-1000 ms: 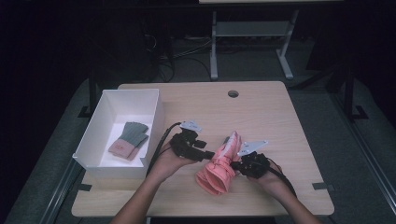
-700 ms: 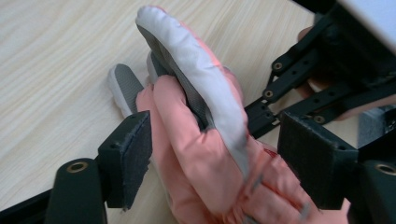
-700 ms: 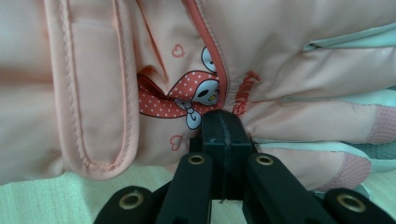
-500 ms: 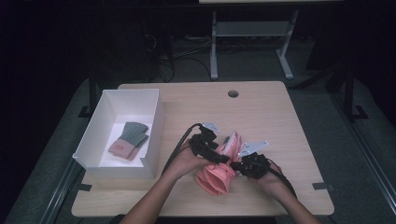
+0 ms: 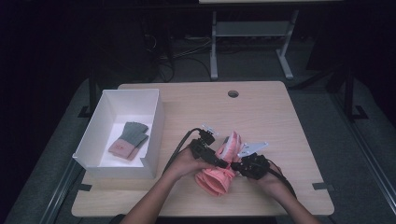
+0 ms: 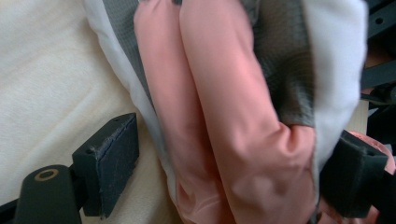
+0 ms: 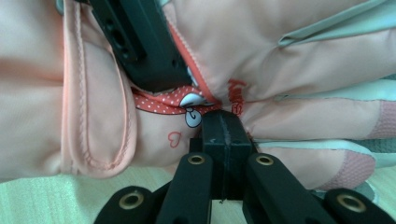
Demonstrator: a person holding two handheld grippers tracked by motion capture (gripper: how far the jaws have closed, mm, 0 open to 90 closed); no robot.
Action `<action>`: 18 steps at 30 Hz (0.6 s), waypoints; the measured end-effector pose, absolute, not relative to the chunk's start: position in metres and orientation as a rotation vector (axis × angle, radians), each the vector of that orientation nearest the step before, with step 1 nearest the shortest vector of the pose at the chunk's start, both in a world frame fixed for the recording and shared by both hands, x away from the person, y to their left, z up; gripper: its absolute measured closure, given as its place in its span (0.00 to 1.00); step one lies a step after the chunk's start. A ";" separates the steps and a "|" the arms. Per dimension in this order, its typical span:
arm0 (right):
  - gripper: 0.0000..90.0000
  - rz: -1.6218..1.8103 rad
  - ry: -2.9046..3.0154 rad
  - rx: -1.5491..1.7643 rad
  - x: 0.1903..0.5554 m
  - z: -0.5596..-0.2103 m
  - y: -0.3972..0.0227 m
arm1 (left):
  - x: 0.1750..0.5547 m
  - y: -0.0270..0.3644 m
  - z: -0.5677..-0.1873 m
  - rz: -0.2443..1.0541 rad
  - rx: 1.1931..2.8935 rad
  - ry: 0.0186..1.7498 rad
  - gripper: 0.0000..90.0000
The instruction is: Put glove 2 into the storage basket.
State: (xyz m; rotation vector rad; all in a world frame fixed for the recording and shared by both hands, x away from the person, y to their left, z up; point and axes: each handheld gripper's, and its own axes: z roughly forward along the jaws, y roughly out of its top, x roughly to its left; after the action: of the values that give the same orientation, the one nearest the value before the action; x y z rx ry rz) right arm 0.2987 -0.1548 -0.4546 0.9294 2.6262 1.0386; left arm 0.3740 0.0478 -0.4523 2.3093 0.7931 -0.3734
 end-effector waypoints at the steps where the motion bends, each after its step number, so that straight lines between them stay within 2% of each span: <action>1: 1.00 1.042 2.626 0.930 0.299 -0.455 -0.155 | 0.374 0.047 -0.453 -0.379 2.308 0.796 0.16; 11: 1.00 1.044 2.628 0.920 0.298 -0.455 -0.155 | 0.373 0.040 -0.457 -0.451 2.309 0.766 0.17; 18: 1.00 1.048 2.626 0.920 0.299 -0.456 -0.155 | 0.379 0.047 -0.460 -0.554 2.275 0.765 0.35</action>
State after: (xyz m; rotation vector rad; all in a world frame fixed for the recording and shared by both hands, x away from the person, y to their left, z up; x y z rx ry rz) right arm 0.2986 -0.1552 -0.4556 0.9199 2.6258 1.0477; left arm 0.3785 0.0471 -0.4601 2.2748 0.7654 -0.5537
